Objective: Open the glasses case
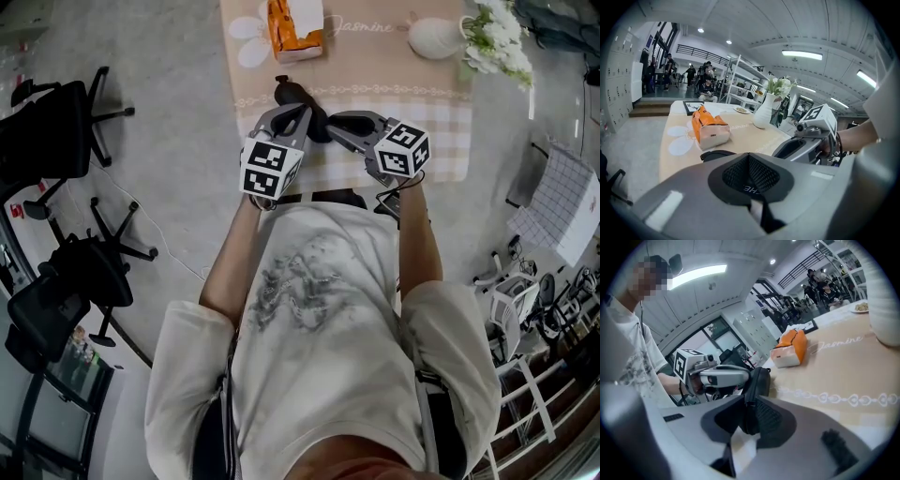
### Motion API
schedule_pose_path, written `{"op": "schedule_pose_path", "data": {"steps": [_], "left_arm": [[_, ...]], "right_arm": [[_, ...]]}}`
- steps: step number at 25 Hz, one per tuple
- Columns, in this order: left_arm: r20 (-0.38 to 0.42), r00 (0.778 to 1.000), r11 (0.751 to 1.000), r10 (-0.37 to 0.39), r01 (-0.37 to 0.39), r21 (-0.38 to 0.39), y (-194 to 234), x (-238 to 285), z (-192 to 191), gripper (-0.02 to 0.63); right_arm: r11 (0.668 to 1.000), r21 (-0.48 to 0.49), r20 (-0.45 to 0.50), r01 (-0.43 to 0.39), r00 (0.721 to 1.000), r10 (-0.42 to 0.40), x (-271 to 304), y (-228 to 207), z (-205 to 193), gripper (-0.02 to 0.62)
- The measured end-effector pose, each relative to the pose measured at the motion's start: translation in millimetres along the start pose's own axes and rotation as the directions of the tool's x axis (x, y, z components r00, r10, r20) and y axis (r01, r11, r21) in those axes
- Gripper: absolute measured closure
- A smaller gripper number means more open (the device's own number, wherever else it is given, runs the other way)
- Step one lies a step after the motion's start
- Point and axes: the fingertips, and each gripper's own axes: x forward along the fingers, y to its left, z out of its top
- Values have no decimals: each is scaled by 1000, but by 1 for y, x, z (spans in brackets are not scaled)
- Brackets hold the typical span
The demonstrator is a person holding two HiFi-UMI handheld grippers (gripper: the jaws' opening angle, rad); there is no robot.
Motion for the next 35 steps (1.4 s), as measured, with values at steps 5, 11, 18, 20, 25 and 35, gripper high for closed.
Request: {"op": "schedule_pose_path", "data": {"steps": [5, 11, 18, 20, 25, 35], "left_arm": [[1, 1000, 1000, 4, -4, -4, 0, -4, -1, 597], [1, 1000, 1000, 10, -10, -3, 1, -5, -3, 597], [14, 1000, 1000, 20, -20, -9, 3, -12, -8, 597], [25, 999, 1000, 21, -21, -14, 4, -16, -8, 597], [57, 997, 999, 45, -44, -8, 6, -34, -10, 586], [37, 995, 995, 90, -89, -45, 14, -74, -44, 519]], "right_arm": [[1000, -2, 28, -3, 1000, 3, -4, 7, 2, 554], [1000, -4, 25, -2, 1000, 2, -4, 11, 1, 577], [1000, -11, 18, 4, 1000, -4, 2, 21, 0, 580], [1000, -12, 17, 1, 1000, -1, 5, 25, 0, 580], [1000, -17, 12, -1, 1000, 1, 18, 35, 2, 580], [999, 26, 64, -36, 997, 34, 39, 52, 15, 580]]}}
